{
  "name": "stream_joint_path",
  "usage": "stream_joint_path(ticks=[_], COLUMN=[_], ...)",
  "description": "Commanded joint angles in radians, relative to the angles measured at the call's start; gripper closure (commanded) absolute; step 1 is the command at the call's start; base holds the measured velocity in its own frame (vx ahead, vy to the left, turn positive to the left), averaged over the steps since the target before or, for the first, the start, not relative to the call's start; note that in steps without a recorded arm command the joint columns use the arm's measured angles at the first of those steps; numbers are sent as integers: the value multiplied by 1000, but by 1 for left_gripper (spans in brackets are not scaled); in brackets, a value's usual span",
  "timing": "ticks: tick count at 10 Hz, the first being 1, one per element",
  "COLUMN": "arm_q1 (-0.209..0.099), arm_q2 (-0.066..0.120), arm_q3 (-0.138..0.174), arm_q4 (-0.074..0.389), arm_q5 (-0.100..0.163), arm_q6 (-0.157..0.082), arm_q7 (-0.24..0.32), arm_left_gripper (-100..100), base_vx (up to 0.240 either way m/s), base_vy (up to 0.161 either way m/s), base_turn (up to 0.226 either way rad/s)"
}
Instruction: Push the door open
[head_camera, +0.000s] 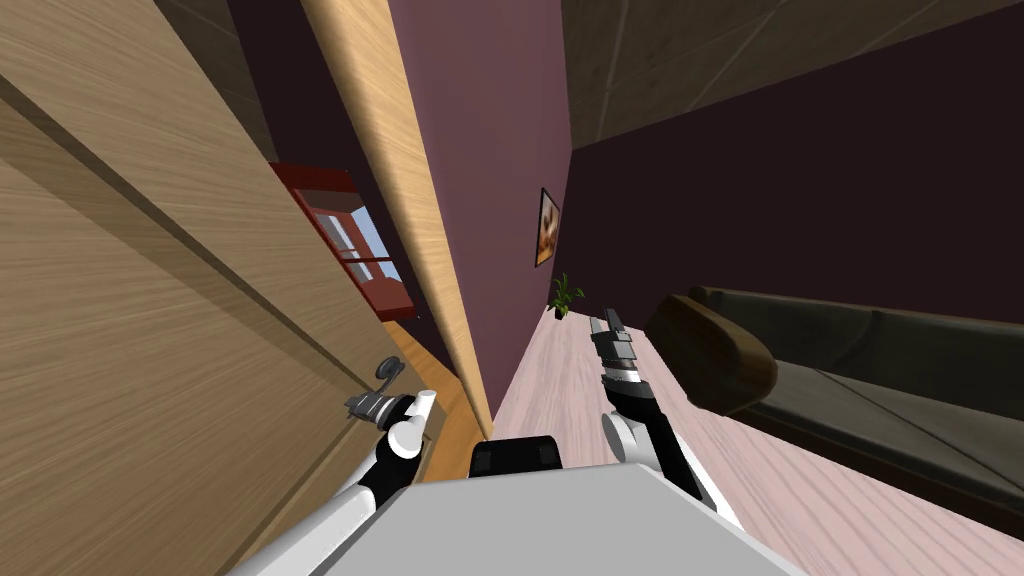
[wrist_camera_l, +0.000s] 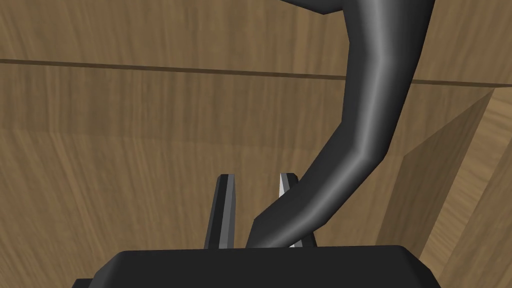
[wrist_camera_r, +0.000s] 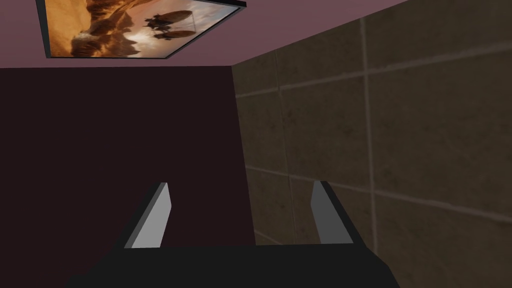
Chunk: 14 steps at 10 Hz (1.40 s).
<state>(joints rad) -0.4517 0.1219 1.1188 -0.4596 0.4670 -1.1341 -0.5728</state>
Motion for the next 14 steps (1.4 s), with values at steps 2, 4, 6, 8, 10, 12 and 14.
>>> stream_joint_path(ticks=[2,4,6,8,10,12,14], arm_q1=[-14,-22,-25,-37,-41,-48,-56], arm_q2=[24,19,16,8,5,-1,-7], arm_q3=[24,48,60,95,107,131,155], arm_q4=[18,18,18,18,18,18,18], arm_q5=[11,24,30,49,55,67,80], arm_q6=[-40,-66,-78,-116,-129,-154,-179], arm_q7=[-5,-18,-24,-43,-49,-61,-74], arm_left_gripper=[100,100,100,100,100,100,100], base_vx=[-4,-37,-13,-14,-16,1,-35], base_vy=[43,109,100,109,95,48,128], base_turn=[-67,-148,-78,-148,-91,-57,-145])
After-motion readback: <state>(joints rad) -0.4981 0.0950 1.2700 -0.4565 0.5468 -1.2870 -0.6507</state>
